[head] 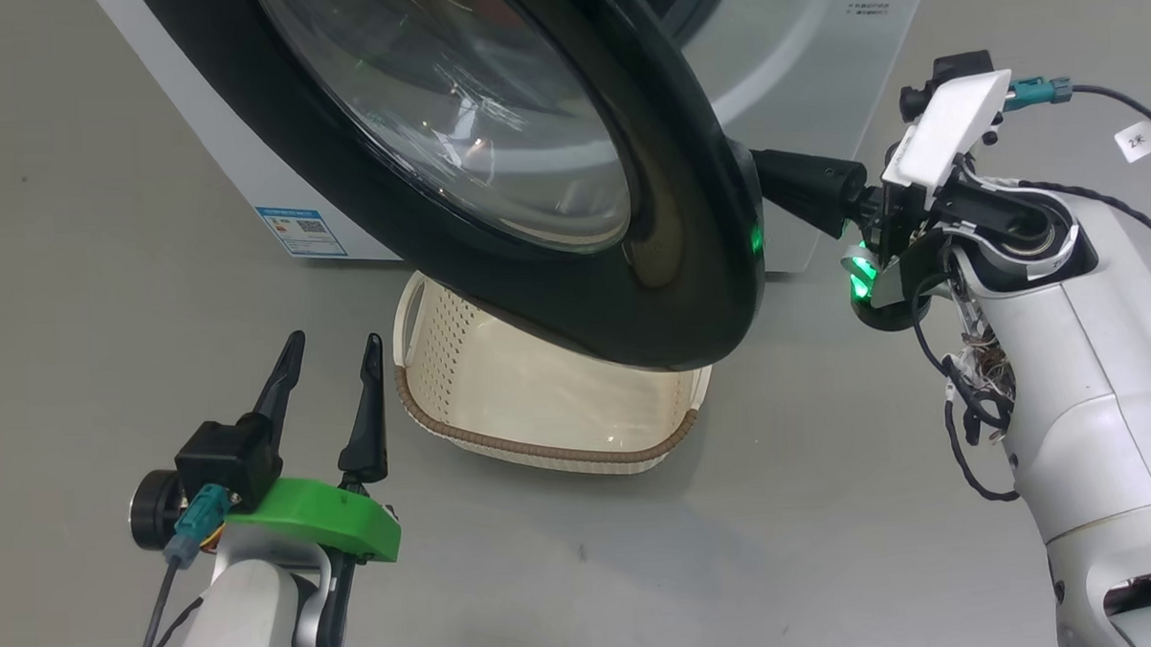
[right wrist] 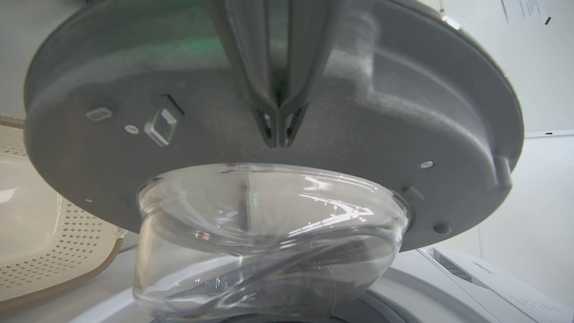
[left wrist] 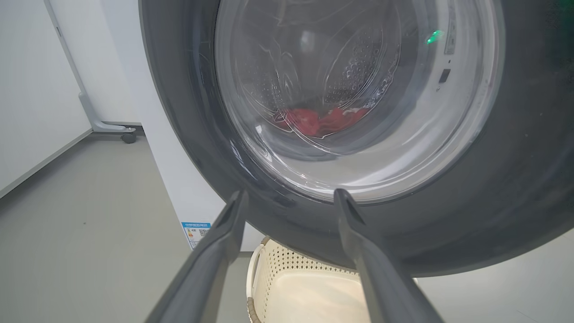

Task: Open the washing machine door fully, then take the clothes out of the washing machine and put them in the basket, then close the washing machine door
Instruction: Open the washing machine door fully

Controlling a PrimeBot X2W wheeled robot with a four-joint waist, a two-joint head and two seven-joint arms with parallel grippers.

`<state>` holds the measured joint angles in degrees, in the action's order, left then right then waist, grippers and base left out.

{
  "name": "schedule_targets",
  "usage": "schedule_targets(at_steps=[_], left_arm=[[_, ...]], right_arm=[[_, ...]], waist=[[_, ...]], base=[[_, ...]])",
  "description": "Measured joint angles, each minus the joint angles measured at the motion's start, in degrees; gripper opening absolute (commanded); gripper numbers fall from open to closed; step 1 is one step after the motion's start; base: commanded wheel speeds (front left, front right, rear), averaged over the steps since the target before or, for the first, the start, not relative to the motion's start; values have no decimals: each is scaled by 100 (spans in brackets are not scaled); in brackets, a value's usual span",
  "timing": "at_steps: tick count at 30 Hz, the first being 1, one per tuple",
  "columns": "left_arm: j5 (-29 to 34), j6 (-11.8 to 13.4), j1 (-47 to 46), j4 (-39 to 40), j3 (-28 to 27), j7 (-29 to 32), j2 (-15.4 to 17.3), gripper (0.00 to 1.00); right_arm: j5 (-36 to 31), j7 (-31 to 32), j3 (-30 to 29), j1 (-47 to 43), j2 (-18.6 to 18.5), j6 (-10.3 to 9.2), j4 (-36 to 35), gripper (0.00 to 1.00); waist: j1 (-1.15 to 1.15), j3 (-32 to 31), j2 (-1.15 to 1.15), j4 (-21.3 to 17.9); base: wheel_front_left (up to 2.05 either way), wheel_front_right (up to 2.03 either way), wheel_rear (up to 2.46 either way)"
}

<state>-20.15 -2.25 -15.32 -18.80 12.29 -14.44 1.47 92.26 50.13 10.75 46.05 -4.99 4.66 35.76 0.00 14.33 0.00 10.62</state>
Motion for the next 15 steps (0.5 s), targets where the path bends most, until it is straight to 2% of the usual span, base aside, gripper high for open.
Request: schedule_targets(at_steps=[15], left_arm=[[-49, 30, 277, -24, 170, 0, 11, 100]], right_arm=[[352, 157, 309, -632, 81, 75, -302, 0]], waist=[[0, -409, 0, 268]], base=[[0, 0, 0]])
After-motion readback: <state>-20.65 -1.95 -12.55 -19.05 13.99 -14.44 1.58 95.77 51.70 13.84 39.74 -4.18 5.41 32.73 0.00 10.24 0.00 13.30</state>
